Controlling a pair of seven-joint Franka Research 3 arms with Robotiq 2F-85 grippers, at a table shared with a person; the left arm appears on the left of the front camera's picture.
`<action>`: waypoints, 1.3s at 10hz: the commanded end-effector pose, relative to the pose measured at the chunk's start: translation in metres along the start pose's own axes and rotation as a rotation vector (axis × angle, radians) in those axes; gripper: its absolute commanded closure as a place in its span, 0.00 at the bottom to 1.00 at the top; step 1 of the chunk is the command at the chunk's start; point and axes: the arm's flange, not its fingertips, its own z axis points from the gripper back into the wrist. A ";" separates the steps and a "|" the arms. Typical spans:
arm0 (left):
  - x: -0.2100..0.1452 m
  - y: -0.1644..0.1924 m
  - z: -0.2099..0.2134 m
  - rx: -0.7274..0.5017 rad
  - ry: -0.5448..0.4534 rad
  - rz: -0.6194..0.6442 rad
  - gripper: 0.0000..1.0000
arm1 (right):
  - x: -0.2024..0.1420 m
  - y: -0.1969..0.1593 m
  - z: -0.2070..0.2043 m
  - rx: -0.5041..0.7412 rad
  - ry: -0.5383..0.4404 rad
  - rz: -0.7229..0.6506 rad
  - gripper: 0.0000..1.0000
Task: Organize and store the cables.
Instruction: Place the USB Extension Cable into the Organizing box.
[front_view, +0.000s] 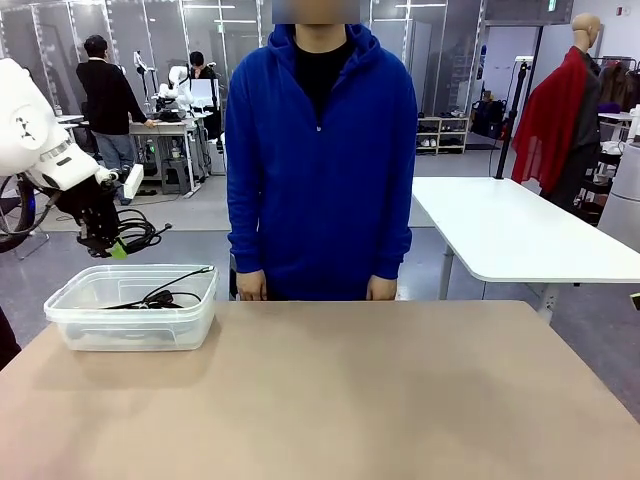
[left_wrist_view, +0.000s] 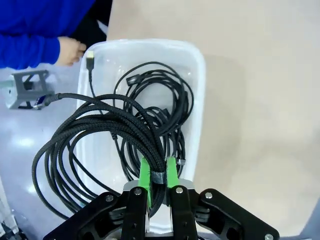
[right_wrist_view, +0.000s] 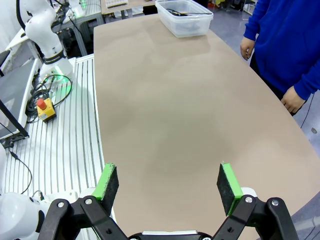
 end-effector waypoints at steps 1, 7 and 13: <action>0.002 0.023 -0.013 0.031 -0.015 0.078 0.85 | 0.003 0.000 0.000 -0.005 -0.014 0.012 0.00; 0.012 0.035 -0.079 -0.059 -0.038 0.145 0.85 | 0.003 0.000 0.000 -0.005 -0.014 0.012 0.00; 0.017 0.036 -0.088 -0.165 0.009 0.153 0.85 | 0.003 0.000 0.000 -0.005 -0.014 0.012 0.00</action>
